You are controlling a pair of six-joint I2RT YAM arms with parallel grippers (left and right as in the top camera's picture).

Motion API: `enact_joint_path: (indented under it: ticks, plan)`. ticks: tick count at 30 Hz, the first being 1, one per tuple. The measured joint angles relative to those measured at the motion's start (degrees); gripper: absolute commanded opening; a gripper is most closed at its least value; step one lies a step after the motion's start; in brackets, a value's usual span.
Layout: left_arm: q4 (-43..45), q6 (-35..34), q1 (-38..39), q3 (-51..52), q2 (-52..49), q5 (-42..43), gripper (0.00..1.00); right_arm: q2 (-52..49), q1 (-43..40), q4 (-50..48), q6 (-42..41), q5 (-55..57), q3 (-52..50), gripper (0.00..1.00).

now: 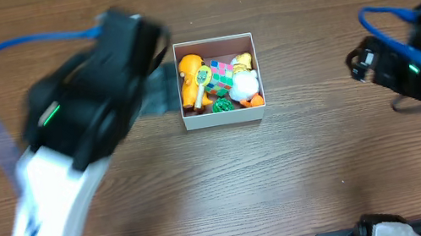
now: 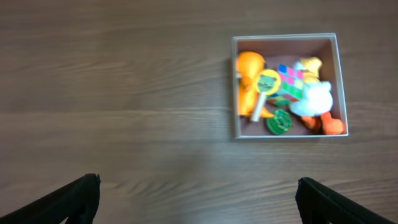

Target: Pack container

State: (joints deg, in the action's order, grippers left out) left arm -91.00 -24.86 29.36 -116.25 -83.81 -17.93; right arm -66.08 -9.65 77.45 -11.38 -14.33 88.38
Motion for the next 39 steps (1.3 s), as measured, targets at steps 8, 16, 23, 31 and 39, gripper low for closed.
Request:
enact_joint_path:
  ticks: [8, 16, 23, 31, 39]
  plan:
    - [-5.68, -7.21, -0.26, -0.17, 18.88, -5.77, 1.00, 26.21, 0.00, 0.26, 5.07, -4.92, 4.20, 1.00]
    - [-5.84, -7.17, -0.26, -0.15, 27.71, -6.80, 1.00, 33.97, 0.04, 3.61, 6.34, -6.47, 4.20, 1.00]
    - [-5.86, -7.17, -0.26, -0.15, 28.44, -6.80, 1.00, 33.92, 0.04, 10.47, 6.71, -6.51, 3.76, 1.00]
    - [-5.86, -7.17, -0.26, -0.15, 28.44, -6.80, 1.00, 33.92, 0.04, 16.79, 6.88, -6.47, 3.74, 1.00]
    - [-5.86, -7.17, -0.26, -0.15, 28.44, -6.80, 1.00, 33.92, 0.04, 17.09, 6.91, -6.29, 3.72, 1.00]
